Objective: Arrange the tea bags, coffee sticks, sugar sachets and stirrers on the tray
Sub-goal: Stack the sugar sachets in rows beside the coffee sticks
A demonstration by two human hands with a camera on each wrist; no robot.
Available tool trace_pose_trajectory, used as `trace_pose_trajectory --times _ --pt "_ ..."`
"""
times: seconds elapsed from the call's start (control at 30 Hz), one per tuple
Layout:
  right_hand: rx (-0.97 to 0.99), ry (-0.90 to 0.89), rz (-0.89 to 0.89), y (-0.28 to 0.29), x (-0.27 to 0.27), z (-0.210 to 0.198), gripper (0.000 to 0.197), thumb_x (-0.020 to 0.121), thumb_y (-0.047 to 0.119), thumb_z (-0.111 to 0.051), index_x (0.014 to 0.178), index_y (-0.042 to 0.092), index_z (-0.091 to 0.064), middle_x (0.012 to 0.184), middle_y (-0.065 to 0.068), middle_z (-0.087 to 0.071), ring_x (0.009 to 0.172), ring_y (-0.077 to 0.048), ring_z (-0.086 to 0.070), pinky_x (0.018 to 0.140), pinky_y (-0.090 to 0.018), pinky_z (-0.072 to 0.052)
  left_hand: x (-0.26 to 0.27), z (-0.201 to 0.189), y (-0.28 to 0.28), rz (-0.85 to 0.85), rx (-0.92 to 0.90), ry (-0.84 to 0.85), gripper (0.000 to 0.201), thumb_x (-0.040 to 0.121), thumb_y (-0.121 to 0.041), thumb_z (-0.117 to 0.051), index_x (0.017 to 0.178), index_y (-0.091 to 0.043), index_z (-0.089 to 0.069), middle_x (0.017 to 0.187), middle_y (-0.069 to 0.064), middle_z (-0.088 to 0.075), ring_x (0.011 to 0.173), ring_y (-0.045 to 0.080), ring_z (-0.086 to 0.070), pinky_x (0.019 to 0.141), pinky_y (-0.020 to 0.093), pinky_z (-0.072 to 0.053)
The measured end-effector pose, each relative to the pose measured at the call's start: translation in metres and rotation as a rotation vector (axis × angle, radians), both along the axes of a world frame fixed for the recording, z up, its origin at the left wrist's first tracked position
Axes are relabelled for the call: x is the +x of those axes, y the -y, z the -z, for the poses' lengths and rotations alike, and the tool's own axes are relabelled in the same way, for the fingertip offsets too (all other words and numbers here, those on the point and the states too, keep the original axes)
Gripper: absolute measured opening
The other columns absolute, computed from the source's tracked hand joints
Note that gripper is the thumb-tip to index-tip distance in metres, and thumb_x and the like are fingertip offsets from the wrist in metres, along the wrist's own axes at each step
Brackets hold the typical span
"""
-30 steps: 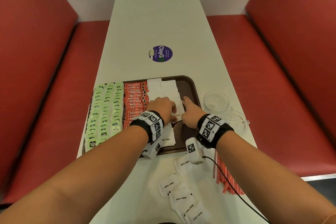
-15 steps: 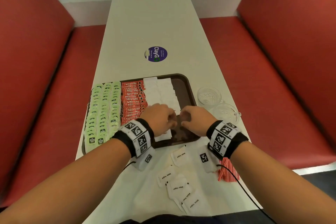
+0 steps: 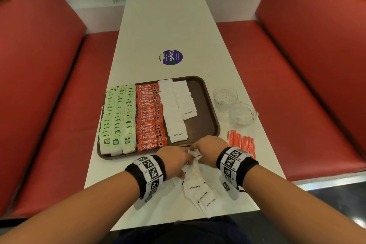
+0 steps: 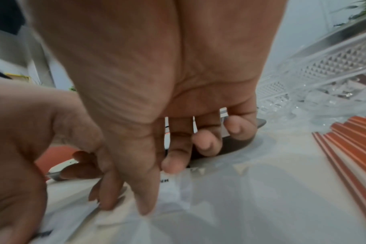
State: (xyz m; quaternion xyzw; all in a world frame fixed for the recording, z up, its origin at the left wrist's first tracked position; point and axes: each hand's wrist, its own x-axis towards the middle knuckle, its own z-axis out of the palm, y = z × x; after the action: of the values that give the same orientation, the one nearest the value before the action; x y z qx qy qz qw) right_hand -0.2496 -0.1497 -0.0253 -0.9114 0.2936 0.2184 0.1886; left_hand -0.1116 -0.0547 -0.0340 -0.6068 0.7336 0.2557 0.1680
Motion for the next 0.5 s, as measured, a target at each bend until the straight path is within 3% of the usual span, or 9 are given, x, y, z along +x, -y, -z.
trace_pose_trajectory --times 0.1,0.23,0.33,0.43,0.5 --pt "-0.011 -0.026 0.009 -0.003 0.001 -0.002 0.038 0.090 0.026 -0.070 0.127 0.029 -0.064 0.127 -0.002 -0.065 0.114 -0.025 -0.062 0.092 -0.034 -0.051 0.001 -0.002 -0.001 -0.024 -0.001 0.002 0.044 0.085 -0.034 -0.074 0.126 -0.025 -0.059 0.126 -0.001 -0.054 0.112 0.023 -0.057 0.084 0.036 -0.047" --pt "0.000 -0.079 -0.001 -0.005 0.002 -0.004 0.024 0.090 0.023 -0.070 0.113 0.018 -0.071 0.114 -0.005 -0.069 0.103 -0.026 -0.065 0.088 -0.035 -0.054 0.008 -0.004 0.000 -0.039 0.036 -0.016 0.031 0.083 -0.031 -0.077 0.108 -0.020 -0.062 0.112 0.001 -0.059 0.100 0.024 -0.059 0.081 0.035 -0.050" --pt "0.001 -0.073 -0.020 -0.004 0.000 -0.004 0.020 0.091 0.020 -0.068 0.109 0.013 -0.070 0.112 -0.007 -0.064 0.100 -0.026 -0.063 0.083 -0.033 -0.052 0.014 -0.002 -0.002 -0.072 0.056 -0.064 0.036 0.082 -0.030 -0.078 0.110 -0.022 -0.059 0.102 -0.002 -0.062 0.091 0.021 -0.058 0.075 0.032 -0.047" --pt "0.014 0.007 0.001 0.000 -0.004 -0.006 0.010 0.092 0.017 -0.065 0.097 0.019 -0.057 0.107 -0.006 -0.056 0.089 -0.022 -0.052 0.075 -0.030 -0.042 0.019 -0.001 -0.002 -0.027 0.083 -0.045 0.032 0.086 -0.031 -0.074 0.115 -0.022 -0.062 0.106 0.000 -0.064 0.096 0.022 -0.060 0.081 0.033 -0.048" --pt "0.037 0.071 0.056 0.004 -0.007 -0.007 0.020 0.091 0.016 -0.065 0.095 0.021 -0.047 0.094 0.001 -0.054 0.086 -0.021 -0.049 0.069 -0.027 -0.038 0.022 -0.002 0.000 -0.007 0.072 -0.051 0.023 0.089 -0.032 -0.070 0.109 -0.022 -0.065 0.105 0.000 -0.063 0.093 0.020 -0.058 0.079 0.031 -0.047"
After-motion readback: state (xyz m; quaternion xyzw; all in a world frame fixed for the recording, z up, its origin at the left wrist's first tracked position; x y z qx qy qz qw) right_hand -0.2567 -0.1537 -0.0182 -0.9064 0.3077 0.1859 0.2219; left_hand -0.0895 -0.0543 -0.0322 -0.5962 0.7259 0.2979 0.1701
